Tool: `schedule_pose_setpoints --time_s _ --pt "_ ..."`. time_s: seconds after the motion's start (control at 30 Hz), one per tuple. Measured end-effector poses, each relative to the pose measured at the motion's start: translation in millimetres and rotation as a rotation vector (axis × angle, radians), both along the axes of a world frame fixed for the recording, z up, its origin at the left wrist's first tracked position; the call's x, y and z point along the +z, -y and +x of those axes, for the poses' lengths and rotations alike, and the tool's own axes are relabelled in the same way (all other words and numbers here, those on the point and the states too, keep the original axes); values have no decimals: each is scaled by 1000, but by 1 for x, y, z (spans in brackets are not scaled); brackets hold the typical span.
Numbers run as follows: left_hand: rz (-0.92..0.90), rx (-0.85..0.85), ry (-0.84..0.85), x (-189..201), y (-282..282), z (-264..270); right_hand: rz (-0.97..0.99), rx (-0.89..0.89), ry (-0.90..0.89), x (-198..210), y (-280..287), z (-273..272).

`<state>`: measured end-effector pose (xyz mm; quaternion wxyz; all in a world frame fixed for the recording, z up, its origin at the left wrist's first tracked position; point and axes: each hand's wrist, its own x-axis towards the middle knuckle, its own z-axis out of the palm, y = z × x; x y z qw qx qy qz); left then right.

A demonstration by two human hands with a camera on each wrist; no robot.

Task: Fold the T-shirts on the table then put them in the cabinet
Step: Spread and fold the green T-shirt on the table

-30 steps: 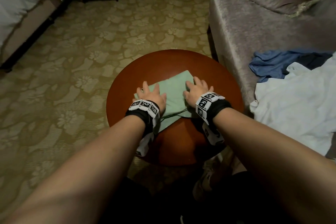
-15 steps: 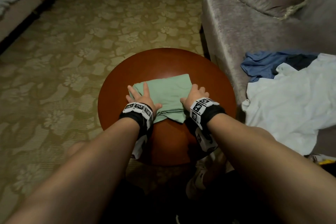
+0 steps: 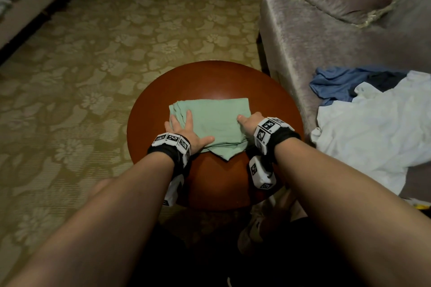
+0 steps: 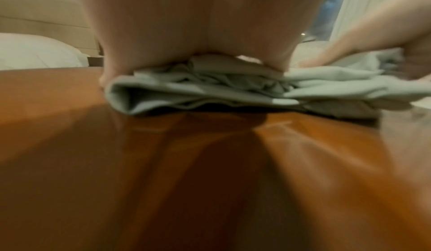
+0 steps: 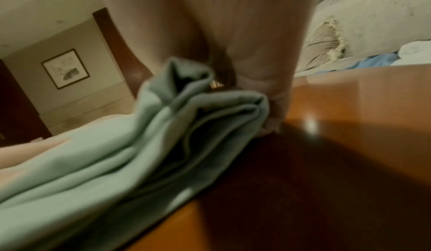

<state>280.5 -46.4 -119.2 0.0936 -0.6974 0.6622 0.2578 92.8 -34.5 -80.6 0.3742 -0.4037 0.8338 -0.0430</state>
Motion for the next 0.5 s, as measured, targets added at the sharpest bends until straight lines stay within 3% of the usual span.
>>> schedule_pose_setpoints --time_s 0.2,0.5 --pt "35 -78 -6 0 5 8 85 205 -59 7 1 -5" --pt "-57 -34 -142 -7 1 14 18 179 15 -4 -2 -1"
